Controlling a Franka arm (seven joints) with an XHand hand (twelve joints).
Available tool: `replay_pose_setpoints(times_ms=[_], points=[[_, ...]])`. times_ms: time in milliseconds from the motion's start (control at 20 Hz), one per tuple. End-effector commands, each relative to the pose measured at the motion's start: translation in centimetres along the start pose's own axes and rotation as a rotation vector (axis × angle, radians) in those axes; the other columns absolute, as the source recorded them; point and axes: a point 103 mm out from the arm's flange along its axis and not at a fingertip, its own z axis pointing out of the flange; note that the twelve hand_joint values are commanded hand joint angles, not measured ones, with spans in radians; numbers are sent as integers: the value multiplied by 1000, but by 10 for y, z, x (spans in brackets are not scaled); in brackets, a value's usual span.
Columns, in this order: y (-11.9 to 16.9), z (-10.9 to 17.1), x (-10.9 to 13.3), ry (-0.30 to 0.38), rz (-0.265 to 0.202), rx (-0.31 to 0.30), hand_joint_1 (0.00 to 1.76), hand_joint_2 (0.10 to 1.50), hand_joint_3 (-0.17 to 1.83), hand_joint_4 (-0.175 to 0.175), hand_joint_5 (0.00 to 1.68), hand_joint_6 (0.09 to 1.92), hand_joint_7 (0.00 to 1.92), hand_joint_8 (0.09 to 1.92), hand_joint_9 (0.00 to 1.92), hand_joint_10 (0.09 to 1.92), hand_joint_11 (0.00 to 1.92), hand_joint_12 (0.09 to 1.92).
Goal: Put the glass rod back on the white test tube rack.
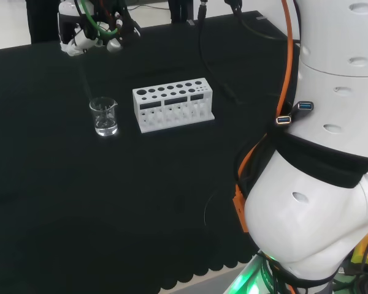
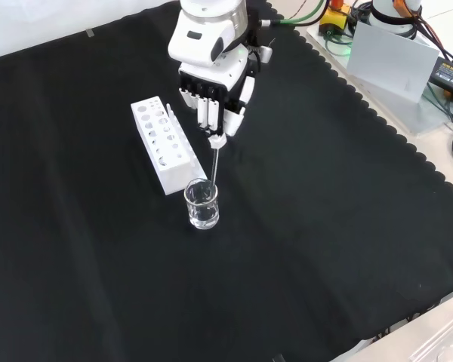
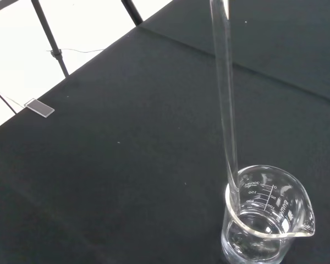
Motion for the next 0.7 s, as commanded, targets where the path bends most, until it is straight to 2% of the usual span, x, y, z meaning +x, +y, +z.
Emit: replay_pose_setpoints(times_ms=[50, 700], points=[[1, -2, 6, -12, -5, 2, 1303, 1121, -175, -175, 1288, 184, 1142, 1079, 1726, 762, 1698, 622], [1, -12, -4, -15, 34, 2, 1304, 1121, -175, -175, 1292, 176, 1143, 1078, 1727, 760, 1698, 621]])
